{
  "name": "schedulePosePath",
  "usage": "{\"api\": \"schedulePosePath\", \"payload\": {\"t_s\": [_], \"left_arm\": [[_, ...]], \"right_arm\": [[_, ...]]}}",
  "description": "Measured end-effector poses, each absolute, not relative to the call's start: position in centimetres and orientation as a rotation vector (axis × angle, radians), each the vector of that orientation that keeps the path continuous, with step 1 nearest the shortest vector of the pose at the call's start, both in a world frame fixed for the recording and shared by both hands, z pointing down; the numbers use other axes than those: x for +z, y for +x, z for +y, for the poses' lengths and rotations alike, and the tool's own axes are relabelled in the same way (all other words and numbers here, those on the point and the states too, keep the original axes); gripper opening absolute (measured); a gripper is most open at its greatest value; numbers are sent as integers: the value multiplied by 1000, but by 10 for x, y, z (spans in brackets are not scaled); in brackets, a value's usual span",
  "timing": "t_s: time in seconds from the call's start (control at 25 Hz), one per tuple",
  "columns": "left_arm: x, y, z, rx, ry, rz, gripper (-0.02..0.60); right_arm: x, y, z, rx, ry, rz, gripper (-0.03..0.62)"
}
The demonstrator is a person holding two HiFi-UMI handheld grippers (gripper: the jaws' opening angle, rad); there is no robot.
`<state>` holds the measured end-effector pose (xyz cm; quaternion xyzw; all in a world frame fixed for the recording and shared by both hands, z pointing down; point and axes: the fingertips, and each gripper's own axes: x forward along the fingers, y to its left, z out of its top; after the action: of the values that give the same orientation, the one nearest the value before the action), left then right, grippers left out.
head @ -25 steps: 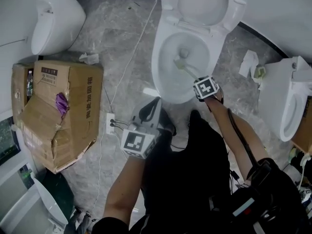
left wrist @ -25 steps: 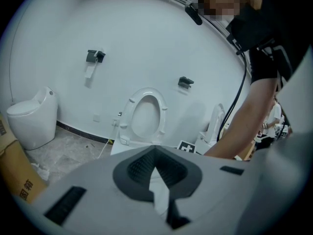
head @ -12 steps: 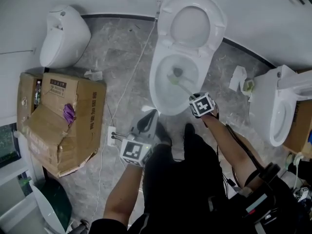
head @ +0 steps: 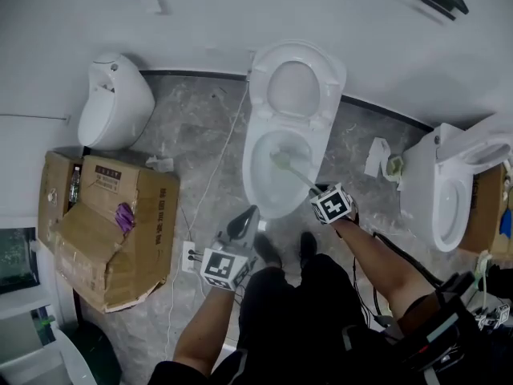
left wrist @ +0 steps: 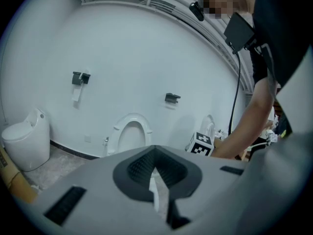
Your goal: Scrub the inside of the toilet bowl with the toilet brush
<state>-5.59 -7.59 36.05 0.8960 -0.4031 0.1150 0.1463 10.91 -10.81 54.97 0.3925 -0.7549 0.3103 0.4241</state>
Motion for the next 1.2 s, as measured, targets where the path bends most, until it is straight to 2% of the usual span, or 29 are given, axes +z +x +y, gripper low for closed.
{"api": "schedulePosePath", "payload": {"t_s": [0.76,1.2], "left_arm": [[288,-33,-50,264,2673,-1115,2],[253,-42,-43,235,2665,-1159,2]], "right_arm": [[394,126,-74,693,1054,-2136,83],[328,120,-52,661,1130,-2223,83]]}}
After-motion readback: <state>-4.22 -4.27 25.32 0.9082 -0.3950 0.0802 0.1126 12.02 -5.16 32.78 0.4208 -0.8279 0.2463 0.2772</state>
